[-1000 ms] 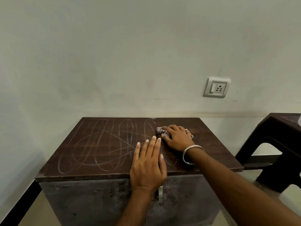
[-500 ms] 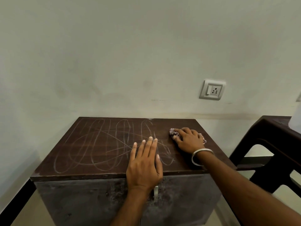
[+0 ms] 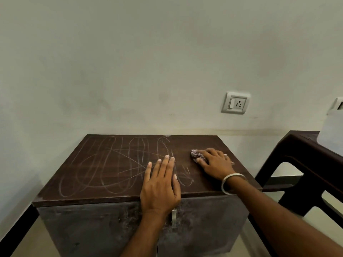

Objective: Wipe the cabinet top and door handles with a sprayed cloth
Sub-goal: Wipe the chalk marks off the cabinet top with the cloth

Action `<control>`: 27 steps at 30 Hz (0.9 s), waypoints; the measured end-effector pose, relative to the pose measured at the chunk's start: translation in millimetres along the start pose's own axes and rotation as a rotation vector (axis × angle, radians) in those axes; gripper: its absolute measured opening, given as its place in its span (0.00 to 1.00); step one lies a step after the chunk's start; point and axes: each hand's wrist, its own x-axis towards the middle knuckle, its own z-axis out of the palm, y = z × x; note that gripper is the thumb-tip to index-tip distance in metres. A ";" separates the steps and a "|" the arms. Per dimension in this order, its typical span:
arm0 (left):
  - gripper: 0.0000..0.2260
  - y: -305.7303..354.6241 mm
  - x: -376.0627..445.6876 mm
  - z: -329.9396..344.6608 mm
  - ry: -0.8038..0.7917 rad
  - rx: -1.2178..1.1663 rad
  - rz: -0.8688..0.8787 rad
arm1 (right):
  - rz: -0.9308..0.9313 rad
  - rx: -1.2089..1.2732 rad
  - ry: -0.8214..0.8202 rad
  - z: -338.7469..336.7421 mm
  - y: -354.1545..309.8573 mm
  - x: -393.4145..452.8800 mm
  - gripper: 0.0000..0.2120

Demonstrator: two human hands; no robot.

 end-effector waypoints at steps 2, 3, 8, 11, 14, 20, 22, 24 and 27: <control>0.24 0.2 0.6 1.0 0.005 -0.005 0.004 | 0.085 -0.009 -0.006 -5.6 20.9 -2.2 0.23; 0.24 0.2 0.8 1.5 0.007 -0.007 0.004 | 0.114 -0.003 -0.007 -7.1 27.2 -3.1 0.23; 0.24 -0.3 0.5 1.9 0.012 -0.001 0.006 | 0.143 0.030 0.011 -3.6 15.5 -4.3 0.21; 0.24 0.3 0.5 1.0 0.006 0.010 0.006 | 0.067 0.031 0.019 2.3 -7.5 -9.7 0.21; 0.24 0.7 0.4 0.3 -0.005 0.020 0.004 | -0.050 0.034 0.030 10.0 -34.4 -17.4 0.21; 0.25 1.7 0.5 -1.6 -0.025 0.027 -0.007 | -0.170 0.032 0.036 12.6 -44.7 -27.4 0.22; 0.25 1.8 0.8 -2.5 -0.021 0.020 -0.008 | -0.168 0.026 0.016 8.6 -38.4 -27.4 0.22; 0.24 1.5 0.7 -3.0 -0.017 0.014 -0.010 | -0.136 0.016 0.012 5.5 -25.8 -28.4 0.23; 0.24 1.3 0.7 -2.7 -0.015 0.009 -0.010 | -0.032 -0.017 0.031 0.7 5.1 -32.2 0.22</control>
